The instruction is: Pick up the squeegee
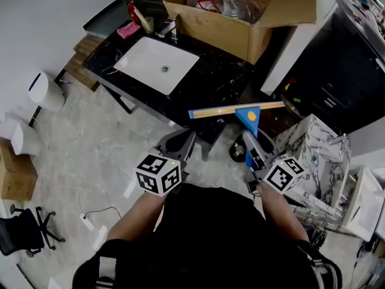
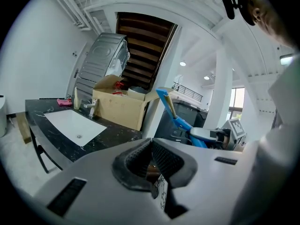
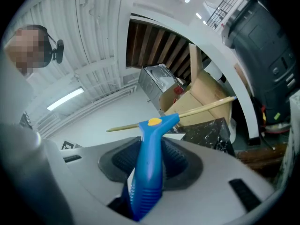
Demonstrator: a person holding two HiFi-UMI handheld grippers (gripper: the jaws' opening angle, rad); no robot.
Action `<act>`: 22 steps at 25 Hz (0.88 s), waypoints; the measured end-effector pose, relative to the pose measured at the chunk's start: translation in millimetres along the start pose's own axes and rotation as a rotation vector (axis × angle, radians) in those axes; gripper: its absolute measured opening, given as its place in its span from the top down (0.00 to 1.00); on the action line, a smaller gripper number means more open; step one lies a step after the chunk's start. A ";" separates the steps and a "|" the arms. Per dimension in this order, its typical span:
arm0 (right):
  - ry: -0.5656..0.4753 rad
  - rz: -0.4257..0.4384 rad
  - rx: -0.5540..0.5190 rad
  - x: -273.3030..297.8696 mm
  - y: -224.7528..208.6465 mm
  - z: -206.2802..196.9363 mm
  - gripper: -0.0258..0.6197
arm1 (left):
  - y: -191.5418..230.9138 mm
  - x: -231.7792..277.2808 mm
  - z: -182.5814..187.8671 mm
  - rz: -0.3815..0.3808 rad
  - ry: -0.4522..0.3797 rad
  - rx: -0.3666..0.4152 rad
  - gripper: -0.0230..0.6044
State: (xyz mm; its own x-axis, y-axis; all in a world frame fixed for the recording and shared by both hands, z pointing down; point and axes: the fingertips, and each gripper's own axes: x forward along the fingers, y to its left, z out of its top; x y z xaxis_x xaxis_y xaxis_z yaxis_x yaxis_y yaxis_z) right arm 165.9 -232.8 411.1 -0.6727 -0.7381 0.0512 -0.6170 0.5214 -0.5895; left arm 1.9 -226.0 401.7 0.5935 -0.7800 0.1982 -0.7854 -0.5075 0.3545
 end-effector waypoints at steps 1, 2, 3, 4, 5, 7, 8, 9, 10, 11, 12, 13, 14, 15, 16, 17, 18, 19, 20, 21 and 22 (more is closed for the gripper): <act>0.005 0.003 0.000 -6.0 -1.2 -1.4 0.74 | -5.1 -2.0 -3.0 0.004 -0.001 0.000 0.94; 0.008 0.004 0.001 -11.7 -2.8 -2.5 0.74 | -9.5 -4.3 -5.6 0.010 -0.002 0.002 0.93; 0.011 0.004 0.002 -16.9 -4.4 -3.3 0.74 | -13.2 -6.9 -7.8 0.017 -0.004 0.004 0.94; 0.013 0.005 0.004 -21.6 -5.8 -4.1 0.74 | -15.9 -9.9 -9.7 0.026 -0.007 0.006 0.93; 0.014 0.007 0.004 -25.9 -6.8 -5.0 0.74 | -17.8 -13.2 -11.5 0.035 -0.009 0.008 0.94; 0.013 0.012 0.003 -32.7 -7.4 -6.8 0.74 | -20.4 -19.6 -15.7 0.052 -0.012 0.009 0.94; 0.010 0.013 0.002 -35.3 -7.2 -7.6 0.74 | -21.4 -22.1 -18.1 0.058 -0.010 0.009 0.93; 0.007 0.014 0.003 -37.3 -6.9 -8.3 0.74 | -22.4 -23.9 -20.5 0.061 -0.007 0.007 0.93; 0.004 0.016 0.005 -38.6 -6.3 -9.0 0.74 | -23.3 -25.1 -22.3 0.062 -0.004 0.005 0.94; 0.002 0.016 0.008 -39.5 -5.4 -9.8 0.74 | -24.2 -25.7 -23.1 0.060 -0.002 0.002 0.94; 0.001 0.017 0.009 -40.0 -4.3 -10.7 0.74 | -24.9 -26.0 -22.9 0.057 -0.002 -0.002 0.93; 0.002 0.016 0.008 -40.3 -3.4 -11.6 0.74 | -25.5 -26.1 -21.8 0.053 -0.002 -0.005 0.94; 0.004 0.014 0.007 -40.3 -2.8 -12.2 0.74 | -25.7 -26.0 -20.3 0.048 -0.003 -0.009 0.94; 0.005 0.010 0.005 -39.9 -2.5 -12.4 0.74 | -25.4 -25.9 -18.8 0.044 -0.003 -0.010 0.94; 0.004 0.005 0.006 -38.9 -2.6 -12.1 0.74 | -24.4 -25.8 -17.2 0.042 -0.001 -0.010 0.94; 0.003 -0.001 0.009 -37.3 -2.6 -11.7 0.74 | -22.8 -26.0 -15.6 0.041 0.002 -0.008 0.94; 0.001 -0.008 0.015 -35.6 -2.1 -11.4 0.74 | -20.8 -26.8 -13.7 0.039 0.006 -0.006 0.94; 0.001 -0.013 0.019 -34.0 -0.9 -11.4 0.74 | -18.7 -28.3 -11.5 0.038 0.008 -0.004 0.93; 0.000 -0.017 0.020 -32.3 0.6 -11.5 0.74 | -16.0 -30.0 -9.2 0.038 0.009 -0.003 0.93; -0.001 -0.021 0.019 -30.2 2.1 -11.3 0.74 | -12.8 -31.3 -6.9 0.038 0.008 -0.002 0.94; -0.003 -0.025 0.019 -27.8 3.3 -10.9 0.74 | -9.4 -31.8 -4.9 0.039 0.008 -0.002 0.93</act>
State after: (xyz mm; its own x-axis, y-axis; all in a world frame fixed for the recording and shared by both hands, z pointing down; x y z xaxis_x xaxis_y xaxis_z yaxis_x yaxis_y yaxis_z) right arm 178.1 -205.9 416.5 -0.6562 -0.7519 0.0635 -0.6256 0.4951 -0.6029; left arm -8.7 -194.6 396.6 0.5641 -0.7961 0.2191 -0.8073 -0.4761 0.3486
